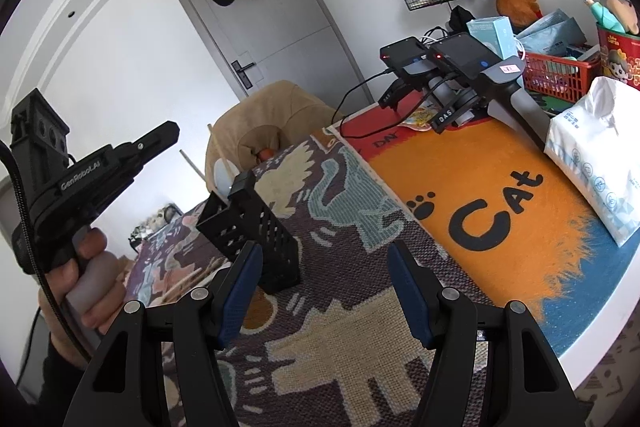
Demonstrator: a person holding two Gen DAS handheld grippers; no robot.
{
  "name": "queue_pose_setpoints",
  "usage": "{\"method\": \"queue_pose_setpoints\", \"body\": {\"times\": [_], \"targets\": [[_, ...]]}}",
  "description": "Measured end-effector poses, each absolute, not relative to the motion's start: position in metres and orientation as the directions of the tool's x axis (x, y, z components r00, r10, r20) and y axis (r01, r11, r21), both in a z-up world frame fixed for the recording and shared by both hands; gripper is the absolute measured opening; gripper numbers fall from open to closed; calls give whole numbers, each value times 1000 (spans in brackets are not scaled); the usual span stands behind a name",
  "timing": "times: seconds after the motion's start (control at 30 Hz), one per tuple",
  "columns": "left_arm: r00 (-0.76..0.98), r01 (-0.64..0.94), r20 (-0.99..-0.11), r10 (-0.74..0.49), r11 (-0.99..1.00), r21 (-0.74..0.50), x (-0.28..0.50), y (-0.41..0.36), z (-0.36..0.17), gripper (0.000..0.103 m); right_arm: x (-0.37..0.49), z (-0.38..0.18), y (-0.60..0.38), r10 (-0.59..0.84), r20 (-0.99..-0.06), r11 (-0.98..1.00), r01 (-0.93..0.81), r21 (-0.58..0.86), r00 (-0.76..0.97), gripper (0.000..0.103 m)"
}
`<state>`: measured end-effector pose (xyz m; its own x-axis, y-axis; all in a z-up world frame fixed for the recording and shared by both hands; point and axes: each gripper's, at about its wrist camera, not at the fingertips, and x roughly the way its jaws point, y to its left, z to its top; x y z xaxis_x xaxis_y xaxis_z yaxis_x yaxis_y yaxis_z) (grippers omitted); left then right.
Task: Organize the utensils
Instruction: 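Move both tools back from the holder toward the utensil pile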
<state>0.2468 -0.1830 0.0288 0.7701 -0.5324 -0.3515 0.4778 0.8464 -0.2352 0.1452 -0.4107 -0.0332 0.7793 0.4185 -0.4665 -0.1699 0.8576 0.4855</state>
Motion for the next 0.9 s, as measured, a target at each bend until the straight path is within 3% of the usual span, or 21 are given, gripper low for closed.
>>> {"method": "queue_pose_setpoints", "body": {"times": [0.2, 0.23, 0.3, 0.33, 0.4, 0.5, 0.57, 0.9], "targets": [[736, 482, -414, -535, 844, -235, 238, -172, 27, 7, 143, -29, -395, 431, -468, 861, -196, 470, 772, 64], [734, 480, -422, -533, 846, -233, 236, -169, 26, 15, 143, -29, -392, 433, -468, 861, -199, 468, 770, 64], [736, 471, -429, -524, 851, -231, 230, -159, 25, 49, 143, -29, -386, 439, -472, 861, -206, 466, 764, 64], [744, 461, -427, -513, 858, -228, 226, -154, 25, 77, 143, -30, -381, 442, -476, 860, -209, 465, 760, 64], [768, 444, -406, -495, 869, -220, 217, -141, 25, 92, 144, -30, -374, 446, -483, 861, -214, 461, 754, 64], [777, 418, -427, -463, 886, -200, 208, -122, 25, 92, 145, -30, -363, 452, -491, 862, -224, 455, 745, 68], [782, 394, -444, -436, 899, -189, 204, -111, 23, 92, 144, -29, -356, 447, -492, 865, -222, 450, 747, 81], [788, 280, -524, -324, 946, -164, 182, -47, 3, 92, 142, -29, -322, 462, -511, 874, -272, 404, 725, 82]]}}
